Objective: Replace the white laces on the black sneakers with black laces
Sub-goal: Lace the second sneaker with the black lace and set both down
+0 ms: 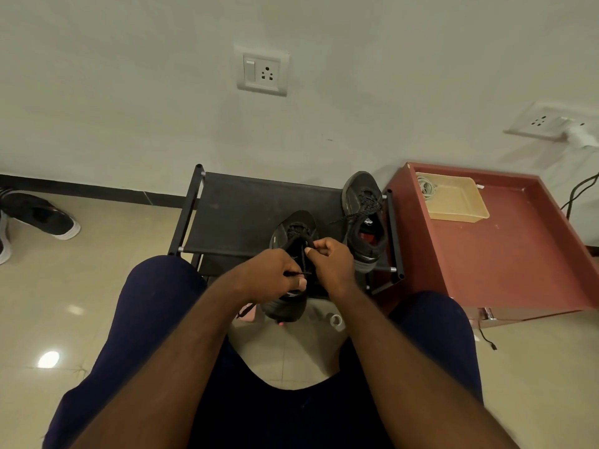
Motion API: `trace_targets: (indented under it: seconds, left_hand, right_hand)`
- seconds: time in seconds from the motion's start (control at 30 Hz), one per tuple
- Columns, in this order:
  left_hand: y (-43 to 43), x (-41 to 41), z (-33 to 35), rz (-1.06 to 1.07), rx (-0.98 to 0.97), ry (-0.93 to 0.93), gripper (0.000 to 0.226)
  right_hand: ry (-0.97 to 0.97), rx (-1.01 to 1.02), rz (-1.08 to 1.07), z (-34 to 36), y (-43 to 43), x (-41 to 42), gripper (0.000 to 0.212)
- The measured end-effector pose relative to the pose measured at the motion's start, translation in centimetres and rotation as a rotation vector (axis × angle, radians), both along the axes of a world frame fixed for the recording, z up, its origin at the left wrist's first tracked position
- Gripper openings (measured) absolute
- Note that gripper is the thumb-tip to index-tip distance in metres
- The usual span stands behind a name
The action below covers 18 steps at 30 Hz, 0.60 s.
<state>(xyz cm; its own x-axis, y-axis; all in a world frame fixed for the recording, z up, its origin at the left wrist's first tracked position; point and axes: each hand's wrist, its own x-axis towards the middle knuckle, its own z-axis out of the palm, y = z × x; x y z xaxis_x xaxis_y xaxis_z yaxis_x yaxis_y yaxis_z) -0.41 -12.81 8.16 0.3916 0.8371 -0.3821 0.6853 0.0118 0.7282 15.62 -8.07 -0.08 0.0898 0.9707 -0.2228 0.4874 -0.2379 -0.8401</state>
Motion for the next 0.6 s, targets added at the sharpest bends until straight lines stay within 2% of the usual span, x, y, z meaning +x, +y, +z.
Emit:
trace_targets:
  seconds: [0.1, 0.17, 0.23, 0.33, 0.4, 0.47, 0.6]
  left_hand:
    - [0.0, -0.3, 0.0, 0.098, 0.056, -0.039, 0.018]
    - [0.2, -0.5, -0.1, 0.306, 0.203, -0.004, 0.015]
    - [0.4, -1.0, 0.1, 0.581, 0.257, -0.01, 0.013]
    - [0.8, -1.9, -0.1, 0.822, 0.184, -0.036, 0.017]
    - [0.8, -2.5, -0.1, 0.95, 0.101, -0.191, 0.017]
    - [0.9, -3.1, 0.0, 1.022, 0.056, -0.32, 0.018]
    - [0.9, -4.7, 0.3, 0.99, 0.088, -0.285, 0.021]
  right_hand:
    - [0.01, -0.005, 0.007, -0.1, 0.2, 0.0, 0.006]
    - [0.037, -0.023, 0.005, -0.2, 0.5, 0.0, 0.005]
    - [0.074, -0.059, 0.01, -0.3, 0.8, 0.0, 0.007]
    - [0.141, -0.109, 0.011, 0.2, 0.8, -0.1, 0.011]
    - [0.172, -0.125, 0.004, 0.4, 1.0, 0.0, 0.015]
    - [0.182, -0.117, -0.027, 0.8, 1.1, 0.1, 0.015]
    - [0.167, -0.075, -0.1, 0.8, 1.8, 0.8, 0.014]
